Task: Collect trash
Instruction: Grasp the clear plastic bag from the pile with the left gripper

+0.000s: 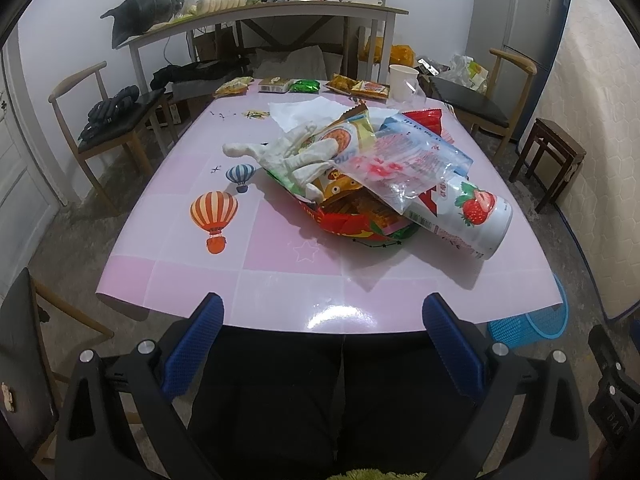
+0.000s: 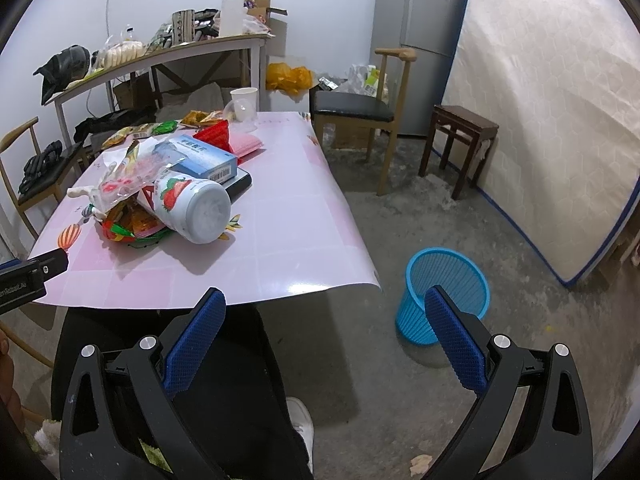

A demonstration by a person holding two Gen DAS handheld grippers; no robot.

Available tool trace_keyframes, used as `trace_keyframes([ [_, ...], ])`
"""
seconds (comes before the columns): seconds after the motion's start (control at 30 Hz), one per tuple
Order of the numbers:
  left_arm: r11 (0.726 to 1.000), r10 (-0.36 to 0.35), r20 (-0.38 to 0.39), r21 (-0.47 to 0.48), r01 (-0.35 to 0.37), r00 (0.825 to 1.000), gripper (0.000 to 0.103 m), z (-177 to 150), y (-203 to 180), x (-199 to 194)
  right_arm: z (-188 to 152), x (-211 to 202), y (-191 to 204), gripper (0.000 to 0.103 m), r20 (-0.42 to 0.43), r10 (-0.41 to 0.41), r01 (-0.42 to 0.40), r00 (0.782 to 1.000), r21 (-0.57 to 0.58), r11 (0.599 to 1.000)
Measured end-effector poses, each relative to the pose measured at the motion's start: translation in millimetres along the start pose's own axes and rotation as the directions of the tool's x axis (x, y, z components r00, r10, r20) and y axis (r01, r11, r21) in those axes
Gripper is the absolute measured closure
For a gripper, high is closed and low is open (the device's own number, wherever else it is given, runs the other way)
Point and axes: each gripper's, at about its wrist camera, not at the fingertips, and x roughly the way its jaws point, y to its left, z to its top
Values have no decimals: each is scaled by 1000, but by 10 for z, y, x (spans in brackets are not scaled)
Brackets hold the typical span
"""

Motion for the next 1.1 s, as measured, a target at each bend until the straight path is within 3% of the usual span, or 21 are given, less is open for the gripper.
trace_keyframes([
  [0.17,1000,26,69,-11,-25,997,6,164,129,-8,85,86,-3,8,13,18,-18,1000,17,1000],
  [0.3,998,63,162,-23,-60,985,6,410,312,-45,233,165,30,8,70,38,-39,997,17,999],
  [0.47,998,-69,186,0,70,980,6,645,445,12,473,262,102,8,123,189,-194,974,33,980],
  [0.57,965,-261,226,78,249,939,6,661,416,47,594,406,91,8,119,278,-288,953,78,954],
  [0.6,948,-319,246,104,302,915,6,638,386,47,612,453,68,8,114,296,-307,948,93,947],
  [0.7,914,-394,262,217,344,881,6,545,177,47,676,606,12,8,97,334,-346,937,144,927],
  [0.77,898,-393,260,317,306,882,6,477,-30,50,682,699,-28,8,80,344,-353,935,168,920],
  [0.83,880,-338,290,434,191,895,6,350,-234,73,671,787,-55,8,57,343,-348,937,178,920],
  [0.9,839,-269,344,542,43,900,11,210,-430,138,651,839,-82,8,40,341,-342,939,186,921],
  [0.97,786,-201,387,612,-87,900,19,115,-564,250,620,881,-124,8,21,343,-340,939,200,919],
  [1.0,746,-162,414,646,-164,896,24,59,-630,337,619,900,-127,8,16,343,-339,939,202,919],
  [1.1,647,-93,478,695,-312,873,37,-33,-704,536,623,913,-153,8,4,343,-336,939,207,919],
])
